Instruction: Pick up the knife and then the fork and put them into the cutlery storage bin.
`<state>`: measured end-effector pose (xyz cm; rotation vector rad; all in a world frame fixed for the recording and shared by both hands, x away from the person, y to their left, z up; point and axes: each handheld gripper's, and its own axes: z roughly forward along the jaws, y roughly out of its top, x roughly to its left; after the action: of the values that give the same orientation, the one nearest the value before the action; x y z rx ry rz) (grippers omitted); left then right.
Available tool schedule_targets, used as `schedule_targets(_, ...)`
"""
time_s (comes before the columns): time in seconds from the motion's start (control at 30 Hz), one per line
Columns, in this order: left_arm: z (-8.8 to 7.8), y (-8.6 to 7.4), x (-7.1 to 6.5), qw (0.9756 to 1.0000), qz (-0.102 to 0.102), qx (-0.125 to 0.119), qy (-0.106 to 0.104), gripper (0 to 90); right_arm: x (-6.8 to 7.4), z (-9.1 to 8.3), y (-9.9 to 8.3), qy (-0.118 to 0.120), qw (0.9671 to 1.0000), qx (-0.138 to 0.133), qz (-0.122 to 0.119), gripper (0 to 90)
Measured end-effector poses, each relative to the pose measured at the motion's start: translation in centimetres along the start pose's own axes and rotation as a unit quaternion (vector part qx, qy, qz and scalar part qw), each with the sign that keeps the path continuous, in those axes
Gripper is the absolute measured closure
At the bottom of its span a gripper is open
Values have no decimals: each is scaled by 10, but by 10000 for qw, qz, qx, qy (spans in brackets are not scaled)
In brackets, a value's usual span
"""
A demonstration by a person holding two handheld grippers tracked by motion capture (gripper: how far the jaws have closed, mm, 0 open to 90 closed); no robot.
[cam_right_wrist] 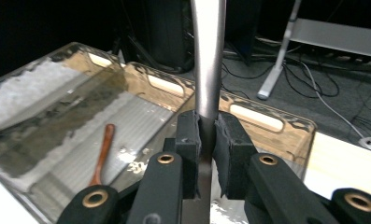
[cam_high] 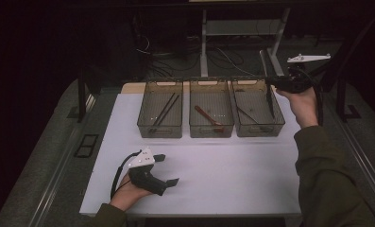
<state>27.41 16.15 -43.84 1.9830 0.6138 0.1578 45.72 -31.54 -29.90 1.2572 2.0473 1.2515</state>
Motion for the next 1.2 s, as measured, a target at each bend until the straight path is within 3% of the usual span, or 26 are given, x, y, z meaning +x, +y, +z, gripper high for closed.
schedule_targets(0.6,0,0,0,10000,0,14,-24,0,-16,28,-26,-235,9985,489,23,793)
schedule_targets(1.2,1,0,0,10000,-21,12,-67,0,-24,52,-44,-300,9925,1181,27,793)
